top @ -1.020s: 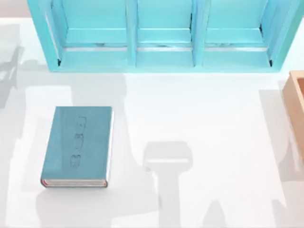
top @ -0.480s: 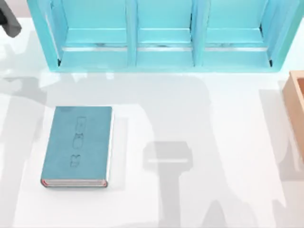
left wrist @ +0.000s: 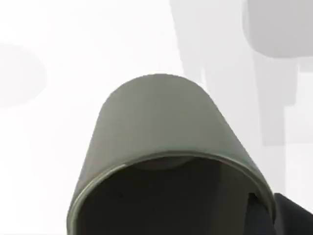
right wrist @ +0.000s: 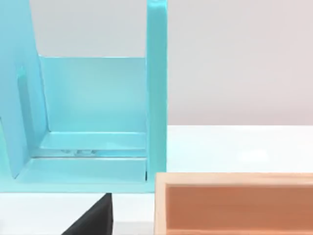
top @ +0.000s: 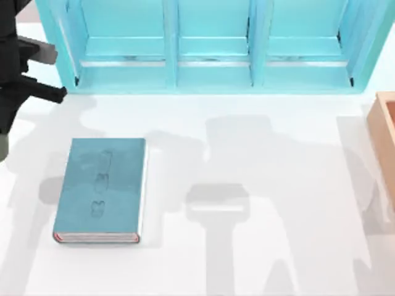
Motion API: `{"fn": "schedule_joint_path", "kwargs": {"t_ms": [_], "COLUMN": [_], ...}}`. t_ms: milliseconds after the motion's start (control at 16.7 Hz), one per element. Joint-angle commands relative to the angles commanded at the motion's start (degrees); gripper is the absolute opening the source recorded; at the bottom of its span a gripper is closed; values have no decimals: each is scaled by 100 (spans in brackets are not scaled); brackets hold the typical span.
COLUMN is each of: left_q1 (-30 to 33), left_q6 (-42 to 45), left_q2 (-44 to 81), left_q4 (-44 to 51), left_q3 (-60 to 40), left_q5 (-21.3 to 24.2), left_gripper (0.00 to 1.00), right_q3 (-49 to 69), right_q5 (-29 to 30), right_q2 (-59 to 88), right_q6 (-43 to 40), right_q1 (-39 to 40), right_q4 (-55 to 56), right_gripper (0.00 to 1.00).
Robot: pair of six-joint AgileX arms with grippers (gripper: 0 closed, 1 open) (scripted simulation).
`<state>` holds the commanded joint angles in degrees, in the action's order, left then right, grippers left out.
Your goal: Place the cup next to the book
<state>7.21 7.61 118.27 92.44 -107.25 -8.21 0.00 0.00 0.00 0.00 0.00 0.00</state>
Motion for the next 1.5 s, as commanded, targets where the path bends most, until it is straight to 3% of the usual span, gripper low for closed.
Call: {"fn": "schedule_joint_path", "kwargs": {"t_ms": [240,420,840,1260,1500], "left_q1": [319,434,415,277,255], "left_q6": [-1440,-1890,-1887,-1762,-1744], "left_q2": [-812,-1117,-1133,-1297,-1320], "left_q4": [175,222,119,-1054,-1259], "left_q3": [908,1215,1312,2674,2899], "left_q5": [529,708,708,691,666], "left_gripper": [0,0,0,0,0], "right_q3": [0,0,0,0,0], "right_q5": [0,0,0,0,0], "right_q2": [0,0,0,0,0], "right_q6": [0,0,0,0,0], "right_q1": [0,0,0,0,0], "right_q4": [0,0,0,0,0], "right_gripper": [100,100,100,100,100]}}
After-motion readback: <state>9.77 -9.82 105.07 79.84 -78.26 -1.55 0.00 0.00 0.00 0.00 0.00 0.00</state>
